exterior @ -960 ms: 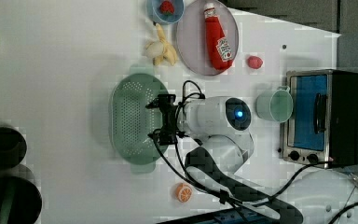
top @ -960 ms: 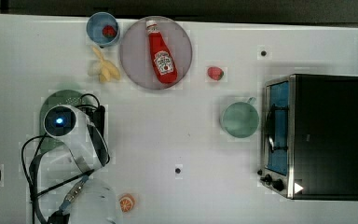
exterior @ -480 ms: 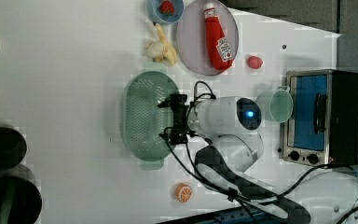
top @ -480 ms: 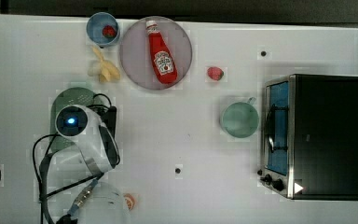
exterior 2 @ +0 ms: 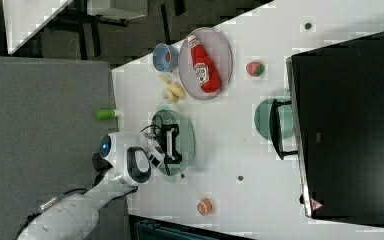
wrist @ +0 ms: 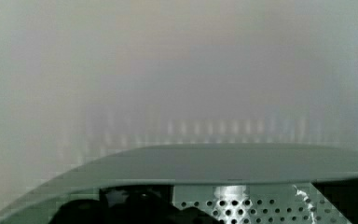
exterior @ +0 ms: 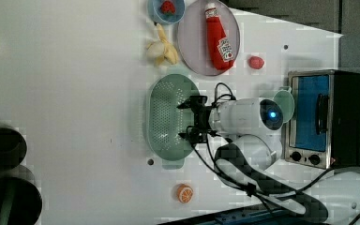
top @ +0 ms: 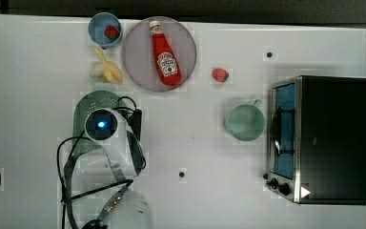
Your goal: Drag strainer left to right.
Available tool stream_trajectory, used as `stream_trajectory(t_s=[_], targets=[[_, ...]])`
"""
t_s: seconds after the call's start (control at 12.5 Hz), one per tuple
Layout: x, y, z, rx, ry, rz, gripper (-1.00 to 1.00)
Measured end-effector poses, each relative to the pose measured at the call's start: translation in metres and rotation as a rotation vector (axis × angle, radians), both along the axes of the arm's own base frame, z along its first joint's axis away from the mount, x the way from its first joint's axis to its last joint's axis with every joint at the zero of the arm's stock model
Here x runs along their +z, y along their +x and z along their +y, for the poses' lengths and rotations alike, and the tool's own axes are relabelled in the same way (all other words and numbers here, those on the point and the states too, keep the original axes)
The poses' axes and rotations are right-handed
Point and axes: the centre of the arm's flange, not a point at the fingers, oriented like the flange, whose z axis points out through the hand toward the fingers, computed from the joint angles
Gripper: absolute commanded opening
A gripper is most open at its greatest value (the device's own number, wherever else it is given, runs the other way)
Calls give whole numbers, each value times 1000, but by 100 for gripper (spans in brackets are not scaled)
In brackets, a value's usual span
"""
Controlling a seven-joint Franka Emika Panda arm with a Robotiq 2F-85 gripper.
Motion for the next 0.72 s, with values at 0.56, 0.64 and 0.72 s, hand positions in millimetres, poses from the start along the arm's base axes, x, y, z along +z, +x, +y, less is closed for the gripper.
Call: stream_trajectory(t_s=[0.56, 0.64, 0.72], targets=[[6, 6, -89, 87, -33, -18, 100], [5, 9, -105, 94, -37, -14, 100], [6, 13, -121, 90, -40, -21, 100]])
